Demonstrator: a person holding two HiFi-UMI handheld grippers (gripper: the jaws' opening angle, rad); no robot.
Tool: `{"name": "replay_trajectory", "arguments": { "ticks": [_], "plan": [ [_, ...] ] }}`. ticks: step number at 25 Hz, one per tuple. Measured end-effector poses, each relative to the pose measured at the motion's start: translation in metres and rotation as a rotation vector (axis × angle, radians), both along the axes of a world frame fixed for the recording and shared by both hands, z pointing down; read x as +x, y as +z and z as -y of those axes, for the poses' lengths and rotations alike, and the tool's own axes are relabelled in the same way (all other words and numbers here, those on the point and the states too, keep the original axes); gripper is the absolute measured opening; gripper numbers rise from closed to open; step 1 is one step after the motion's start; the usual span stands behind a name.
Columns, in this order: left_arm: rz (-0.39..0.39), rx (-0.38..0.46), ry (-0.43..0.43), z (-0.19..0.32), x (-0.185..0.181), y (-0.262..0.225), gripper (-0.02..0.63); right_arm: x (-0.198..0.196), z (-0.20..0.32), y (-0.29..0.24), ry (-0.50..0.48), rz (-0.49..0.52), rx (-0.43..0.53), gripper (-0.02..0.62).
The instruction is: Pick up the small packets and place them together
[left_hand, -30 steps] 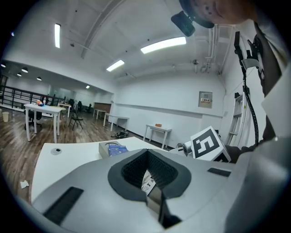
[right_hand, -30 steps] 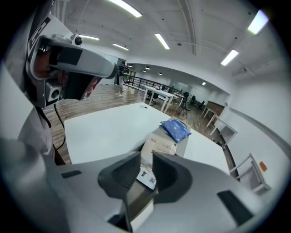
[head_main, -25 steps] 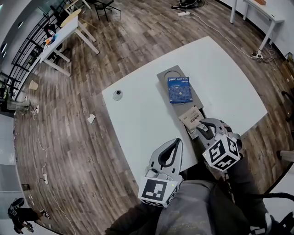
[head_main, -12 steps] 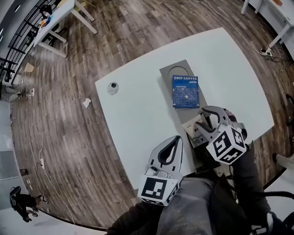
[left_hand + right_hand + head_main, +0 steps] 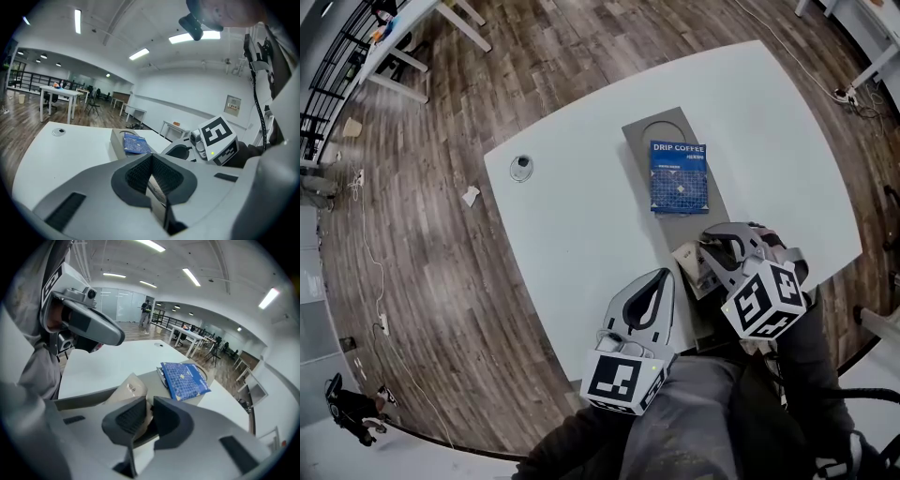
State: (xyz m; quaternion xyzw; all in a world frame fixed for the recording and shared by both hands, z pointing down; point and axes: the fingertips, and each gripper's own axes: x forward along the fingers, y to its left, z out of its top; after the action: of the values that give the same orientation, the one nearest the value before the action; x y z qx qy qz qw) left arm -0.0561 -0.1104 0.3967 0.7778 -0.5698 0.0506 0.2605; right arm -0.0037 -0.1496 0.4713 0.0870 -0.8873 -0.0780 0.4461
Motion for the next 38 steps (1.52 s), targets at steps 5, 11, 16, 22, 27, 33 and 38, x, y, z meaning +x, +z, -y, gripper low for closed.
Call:
{"name": "replay_trajectory", "arguments": {
  "ticks": [5, 11, 16, 22, 27, 33, 38],
  "plan": [
    [0.003, 0.032, 0.023, -0.010, 0.003, -0.012, 0.003, 0.000, -0.009, -0.016, 0.049, 0.048, 0.018, 0.029],
    [0.012, 0.126, 0.066, -0.037, 0.008, -0.042, 0.003, -0.001, -0.030, -0.066, 0.111, 0.147, 0.094, 0.026],
    [0.026, 0.219, 0.092, -0.066, 0.009, -0.072, 0.003, 0.000, -0.057, -0.106, 0.140, 0.186, 0.187, 0.026],
    [0.036, 0.272, 0.110, -0.081, 0.009, -0.087, 0.003, 0.003, -0.067, -0.127, 0.152, 0.193, 0.257, 0.026],
    [0.032, 0.266, 0.103, -0.076, 0.010, -0.082, 0.003, 0.003, -0.061, -0.129, 0.149, 0.206, 0.260, 0.026],
    [0.024, 0.217, 0.061, -0.048, 0.001, -0.072, 0.003, -0.007, -0.028, -0.119, 0.125, 0.229, 0.188, 0.026],
    [0.011, 0.158, 0.021, -0.021, -0.006, -0.056, 0.003, -0.014, 0.008, -0.106, 0.094, 0.247, 0.114, 0.026]
  ]
}}
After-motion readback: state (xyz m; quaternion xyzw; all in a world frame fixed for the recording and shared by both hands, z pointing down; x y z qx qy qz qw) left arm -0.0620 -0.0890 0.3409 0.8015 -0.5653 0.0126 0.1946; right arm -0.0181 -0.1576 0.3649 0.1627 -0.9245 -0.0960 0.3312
